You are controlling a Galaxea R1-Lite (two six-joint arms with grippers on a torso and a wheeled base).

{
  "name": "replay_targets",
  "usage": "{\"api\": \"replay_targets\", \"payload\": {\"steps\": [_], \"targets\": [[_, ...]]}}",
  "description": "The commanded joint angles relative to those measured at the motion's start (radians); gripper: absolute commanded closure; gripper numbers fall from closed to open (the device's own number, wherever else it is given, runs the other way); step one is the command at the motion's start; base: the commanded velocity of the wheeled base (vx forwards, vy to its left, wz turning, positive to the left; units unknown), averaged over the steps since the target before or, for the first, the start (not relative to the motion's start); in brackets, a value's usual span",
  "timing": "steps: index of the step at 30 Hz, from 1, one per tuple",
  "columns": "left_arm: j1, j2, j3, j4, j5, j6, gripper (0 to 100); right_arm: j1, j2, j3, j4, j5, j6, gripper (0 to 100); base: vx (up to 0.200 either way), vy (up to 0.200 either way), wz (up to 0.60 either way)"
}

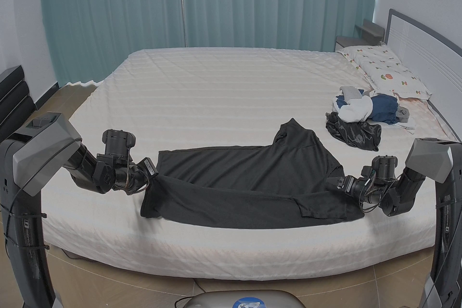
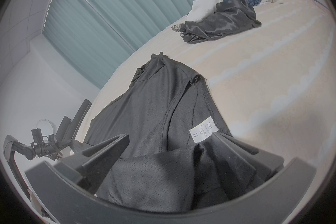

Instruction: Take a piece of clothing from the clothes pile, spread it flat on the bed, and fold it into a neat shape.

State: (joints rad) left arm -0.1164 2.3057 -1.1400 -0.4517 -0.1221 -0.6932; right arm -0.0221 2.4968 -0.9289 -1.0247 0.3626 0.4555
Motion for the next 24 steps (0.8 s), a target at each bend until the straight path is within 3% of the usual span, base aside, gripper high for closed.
{"api": "replay_targets", "payload": {"steps": [1, 19, 24], "targets": [[0.000, 0.004, 0.000, -0.001, -0.001, 0.000, 100, 0.002, 0.027, -0.007, -0.002, 0.004, -0.001, 100, 0.000, 0.000, 0.00], [0.006, -0.028, 0.026, -0.004, -0.013, -0.006, 100, -0.025, -0.006, 0.039, -0.084, 0.010, 0.014, 100, 0.000, 0.000, 0.00], [0.006, -0.075, 0.057, 0.004, -0.013, -0.006, 100, -0.028, -0.070, 0.102, -0.147, 0.010, 0.068, 100, 0.000, 0.000, 0.00]]}}
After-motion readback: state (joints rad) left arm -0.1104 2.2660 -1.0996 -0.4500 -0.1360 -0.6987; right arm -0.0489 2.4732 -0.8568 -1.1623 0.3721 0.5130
